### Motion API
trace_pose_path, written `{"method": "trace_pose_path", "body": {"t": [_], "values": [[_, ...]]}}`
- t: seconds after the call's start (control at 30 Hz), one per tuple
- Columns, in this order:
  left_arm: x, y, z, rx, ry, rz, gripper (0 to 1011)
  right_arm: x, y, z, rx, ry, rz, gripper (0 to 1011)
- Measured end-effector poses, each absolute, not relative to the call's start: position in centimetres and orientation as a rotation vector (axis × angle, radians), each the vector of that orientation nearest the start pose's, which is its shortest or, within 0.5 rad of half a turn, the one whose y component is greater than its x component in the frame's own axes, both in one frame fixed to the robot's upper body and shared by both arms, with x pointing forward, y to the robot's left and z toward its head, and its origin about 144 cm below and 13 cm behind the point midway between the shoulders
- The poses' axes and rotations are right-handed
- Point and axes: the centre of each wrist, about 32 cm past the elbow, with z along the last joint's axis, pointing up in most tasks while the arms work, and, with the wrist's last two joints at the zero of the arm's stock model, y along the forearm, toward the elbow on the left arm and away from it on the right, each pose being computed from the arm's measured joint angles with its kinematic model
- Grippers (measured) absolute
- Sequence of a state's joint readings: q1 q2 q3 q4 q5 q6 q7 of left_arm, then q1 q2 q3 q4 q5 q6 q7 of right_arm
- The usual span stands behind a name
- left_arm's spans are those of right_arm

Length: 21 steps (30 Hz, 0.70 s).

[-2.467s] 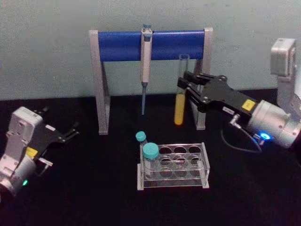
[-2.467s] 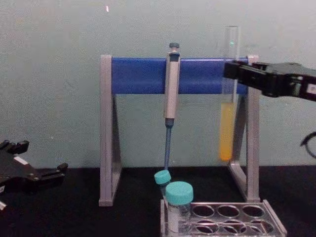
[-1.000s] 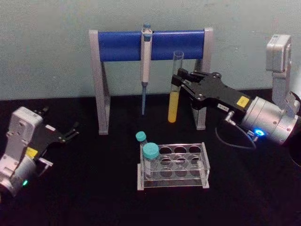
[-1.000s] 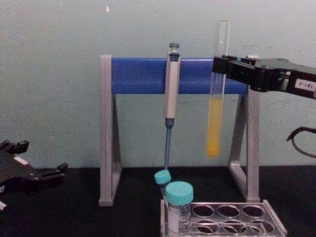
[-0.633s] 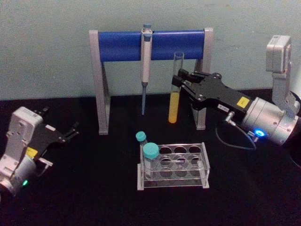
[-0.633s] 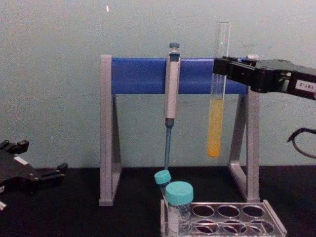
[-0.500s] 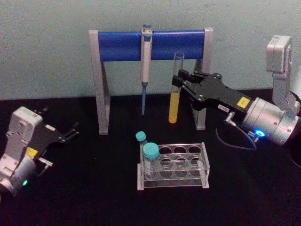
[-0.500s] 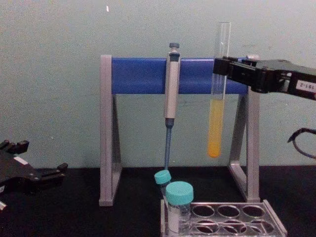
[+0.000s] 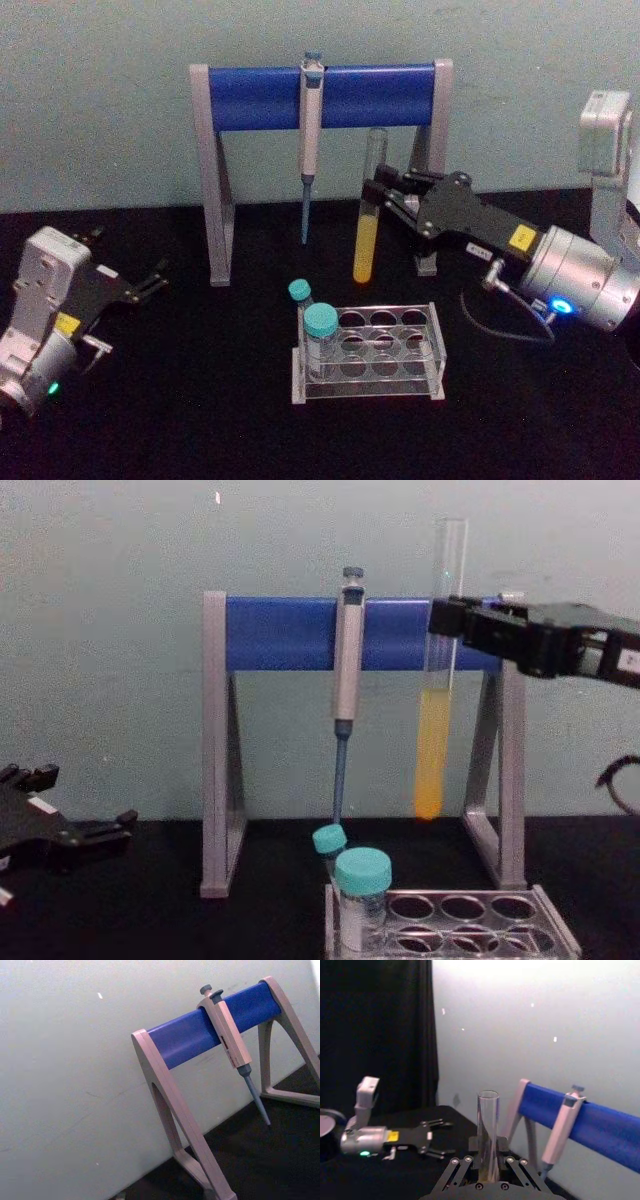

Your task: Pick up the test tube from the test tube rack, shake it, then place it back into the test tube rack.

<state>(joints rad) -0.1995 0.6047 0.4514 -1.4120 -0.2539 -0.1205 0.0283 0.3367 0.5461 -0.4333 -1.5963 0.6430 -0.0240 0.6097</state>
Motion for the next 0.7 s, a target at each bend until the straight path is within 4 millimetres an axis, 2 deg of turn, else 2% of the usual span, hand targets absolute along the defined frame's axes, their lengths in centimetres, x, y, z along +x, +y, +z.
{"method": "trace_pose_path", "body": {"t": [0.27,0.7], "values": [[48.9,31.0,114.0,0.305,-0.285,1.248,1001,51.0,-26.3,122.1,0.082,-0.113,-0.518,213],[48.9,31.0,114.0,0.305,-0.285,1.248,1001,51.2,-27.1,119.5,0.088,-0.111,-0.416,213]]}}
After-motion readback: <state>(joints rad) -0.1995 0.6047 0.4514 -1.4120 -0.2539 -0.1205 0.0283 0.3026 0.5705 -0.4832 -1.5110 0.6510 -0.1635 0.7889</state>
